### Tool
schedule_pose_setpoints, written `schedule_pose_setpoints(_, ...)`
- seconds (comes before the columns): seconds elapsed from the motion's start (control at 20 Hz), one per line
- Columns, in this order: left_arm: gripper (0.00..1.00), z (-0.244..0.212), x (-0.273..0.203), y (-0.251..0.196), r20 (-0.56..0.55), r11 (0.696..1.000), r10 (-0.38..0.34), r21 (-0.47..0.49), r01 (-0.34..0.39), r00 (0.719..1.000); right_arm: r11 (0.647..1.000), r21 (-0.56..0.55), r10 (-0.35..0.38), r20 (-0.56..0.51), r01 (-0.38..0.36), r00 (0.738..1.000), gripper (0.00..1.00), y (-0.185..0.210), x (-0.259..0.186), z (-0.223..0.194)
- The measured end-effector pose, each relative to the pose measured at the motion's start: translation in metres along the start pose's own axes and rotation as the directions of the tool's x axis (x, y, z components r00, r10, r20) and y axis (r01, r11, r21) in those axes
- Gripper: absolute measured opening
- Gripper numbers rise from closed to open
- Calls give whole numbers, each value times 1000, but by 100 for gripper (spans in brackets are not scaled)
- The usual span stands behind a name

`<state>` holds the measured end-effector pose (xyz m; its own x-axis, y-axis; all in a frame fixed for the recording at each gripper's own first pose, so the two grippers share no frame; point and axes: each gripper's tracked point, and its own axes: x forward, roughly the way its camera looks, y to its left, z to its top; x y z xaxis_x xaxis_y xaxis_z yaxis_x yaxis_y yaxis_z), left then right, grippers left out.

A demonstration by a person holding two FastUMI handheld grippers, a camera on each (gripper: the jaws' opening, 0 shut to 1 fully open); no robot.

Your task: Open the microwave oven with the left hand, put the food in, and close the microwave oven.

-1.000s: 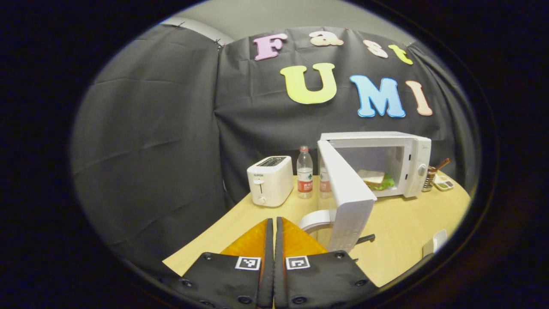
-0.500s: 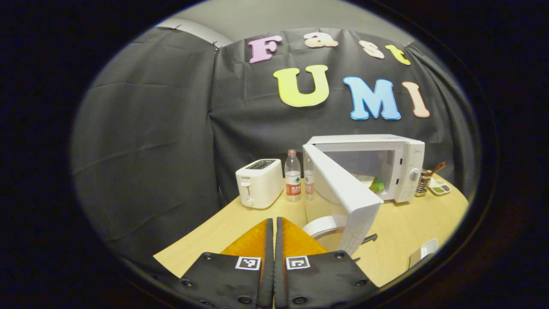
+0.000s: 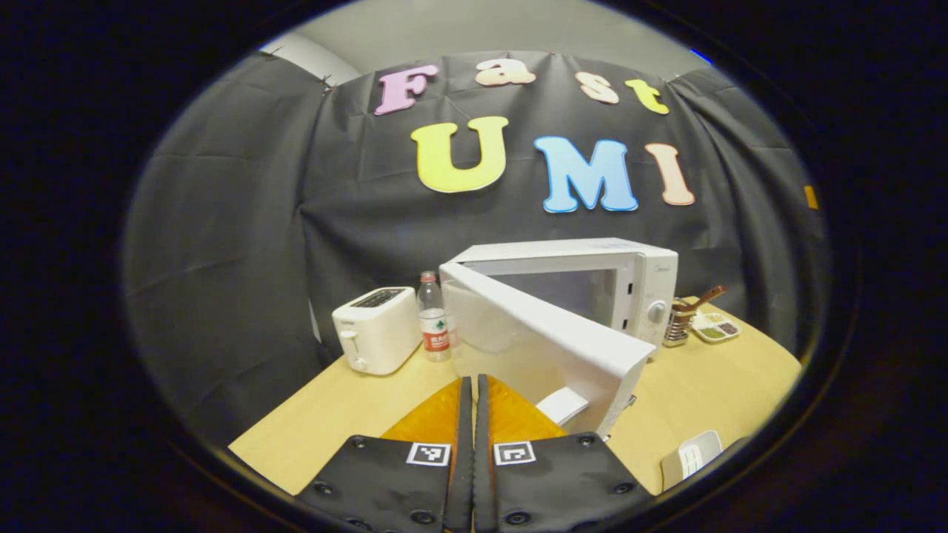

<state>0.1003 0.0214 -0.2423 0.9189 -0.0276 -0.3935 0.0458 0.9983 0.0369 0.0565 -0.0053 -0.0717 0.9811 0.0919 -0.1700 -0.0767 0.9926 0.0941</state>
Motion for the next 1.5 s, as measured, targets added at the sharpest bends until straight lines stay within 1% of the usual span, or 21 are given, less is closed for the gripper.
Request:
schedule_pose_setpoints(0.05, 5, 4, 5, -12, 6, 999, -37, 3, 37, 999, 1000, 7, -5, 0, 5, 1000, 96, 3, 5, 0)
schedule_pose_setpoints(0.2, 5, 10, 21, -41, 10, 991, -135, 15, 135, 991, 1000, 9, -24, 9, 24, 1000, 96, 10, 15, 3)
schedule_pose_setpoints(0.25, 7, 13, 27, -48, 11, 987, -161, 20, 160, 987, 1000, 1, -31, 9, 31, 999, 96, 12, 17, 3)
schedule_pose_setpoints(0.45, 7, 20, 51, -69, 17, 971, -237, 22, 237, 971, 998, -12, -61, 7, 61, 998, 96, 15, 25, 5)
schedule_pose_setpoints(0.5, 5, 20, 56, -70, 17, 971, -238, 20, 238, 971, 997, -12, -74, 7, 74, 997, 96, 14, 26, 5)
schedule_pose_setpoints(0.55, 5, 21, 63, -71, 14, 969, -245, 17, 245, 969, 996, -11, -89, 10, 89, 996, 96, 12, 28, 7)
schedule_pose_setpoints(0.6, 7, 18, 69, -74, 7, 966, -260, 7, 260, 966, 995, -7, -101, 13, 101, 995, 96, 11, 29, 8)
schedule_pose_setpoints(0.65, 5, 18, 75, -77, -1, 961, -275, -4, 275, 961, 994, -5, -111, 13, 111, 994, 96, 11, 30, 7)
schedule_pose_setpoints(0.7, 7, 17, 81, -80, -2, 958, -286, -5, 286, 958, 992, -8, -123, 12, 123, 992, 96, 10, 31, 8)
schedule_pose_setpoints(0.95, 7, 25, 102, -99, 11, 939, -344, 36, 343, 939, 983, -16, -185, 6, 185, 983, 96, 1, 32, 5)
schedule_pose_setpoints(1.15, 7, 32, 125, -117, 16, 921, -387, 45, 386, 922, 971, -25, -238, 2, 238, 971, 96, -6, 29, 4)
schedule_pose_setpoints(1.2, 5, 35, 129, -119, 19, 918, -395, 47, 394, 919, 968, -26, -250, -1, 250, 968, 96, -8, 27, 4)
schedule_pose_setpoints(1.25, 7, 37, 134, -122, 22, 915, -402, 49, 400, 915, 965, -27, -261, -2, 261, 965, 96, -8, 27, 4)
schedule_pose_setpoints(1.35, 7, 40, 146, -128, 30, 912, -409, 51, 408, 912, 957, -29, -288, -3, 288, 958, 96, -12, 25, 2)
schedule_pose_setpoints(1.5, 8, 42, 161, -133, 32, 909, -416, 50, 414, 909, 952, -23, -307, -21, 306, 952, 96, -10, 22, -4)
